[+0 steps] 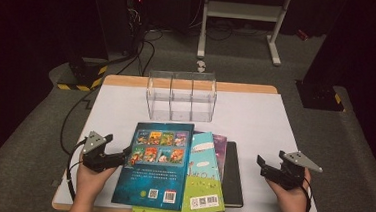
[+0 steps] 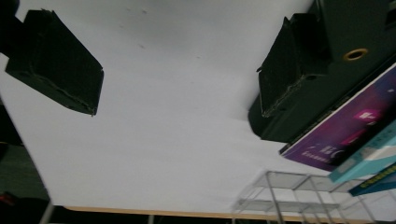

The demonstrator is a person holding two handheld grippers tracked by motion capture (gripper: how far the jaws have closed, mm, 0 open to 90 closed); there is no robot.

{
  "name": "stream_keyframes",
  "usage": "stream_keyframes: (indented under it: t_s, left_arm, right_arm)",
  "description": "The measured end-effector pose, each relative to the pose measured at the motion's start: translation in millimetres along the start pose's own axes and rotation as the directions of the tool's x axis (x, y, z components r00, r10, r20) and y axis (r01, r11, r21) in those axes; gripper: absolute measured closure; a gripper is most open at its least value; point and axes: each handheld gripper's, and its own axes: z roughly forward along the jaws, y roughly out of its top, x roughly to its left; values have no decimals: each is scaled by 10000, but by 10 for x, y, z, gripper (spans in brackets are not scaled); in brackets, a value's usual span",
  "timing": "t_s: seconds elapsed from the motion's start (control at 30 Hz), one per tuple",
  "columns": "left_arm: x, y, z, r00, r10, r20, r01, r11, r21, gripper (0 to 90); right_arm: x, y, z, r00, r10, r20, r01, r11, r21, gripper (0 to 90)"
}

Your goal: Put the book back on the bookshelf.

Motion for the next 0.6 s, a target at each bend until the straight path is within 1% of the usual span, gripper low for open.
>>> stream_keyframes:
  t_s: [0.1,0.13,0.17,0.2,0.27,0.3,0.33,0.37,0.4,0.47,0.53,0.57,0.6]
  left_arm:
    - [11,7,-6,10000,-12,9,12,10000,-6,136]
    - [12,6,-6,10000,2,60,-2,10000,-16,135]
    - [15,4,-7,9999,65,89,-65,10000,-2,136]
    - [16,2,-7,9999,81,93,-81,10000,-9,136]
    - [23,-2,-6,9999,87,74,-87,10000,24,136]
    - [20,-8,2,9999,2,102,-2,10000,16,136]
    - [21,-12,9,9999,-27,110,26,10000,63,135]
    - [28,-21,14,9999,47,95,-49,9998,214,135]
    - [27,-33,25,10000,50,70,-53,9995,311,135]
    - [23,-58,50,10000,77,13,-77,9983,569,136]
    - [15,-81,68,10000,77,5,-77,9971,763,139]
    - [15,-81,68,10000,77,5,-77,9971,763,143]
    - [12,-96,86,10000,-47,-36,50,9961,886,144]
  right_arm:
    - [-2,-3,-4,9996,33,-277,-32,10000,35,132]
    - [2,0,-6,9996,69,-279,-68,10000,36,128]
    - [9,5,-11,9998,82,-179,-82,10000,-26,135]
    - [13,9,-17,9996,55,-280,-57,9999,-88,135]
    - [16,13,-35,9976,-12,-696,-5,9997,-251,157]
    - [29,16,-43,9972,-36,-747,10,9994,-356,148]
    - [41,18,-45,9979,-81,-637,55,9992,-408,133]
    - [48,21,-43,9981,-89,-611,63,9991,-414,144]
    - [57,23,-40,9973,-88,-734,59,9992,-393,143]
    - [80,23,-36,9976,-157,-667,132,9992,-386,138]
    - [103,26,-37,9971,-258,-713,229,9989,-418,138]
    - [103,26,-37,9971,-258,-713,229,9989,-418,138]
    - [141,37,-41,9968,-380,-701,349,9984,-452,137]
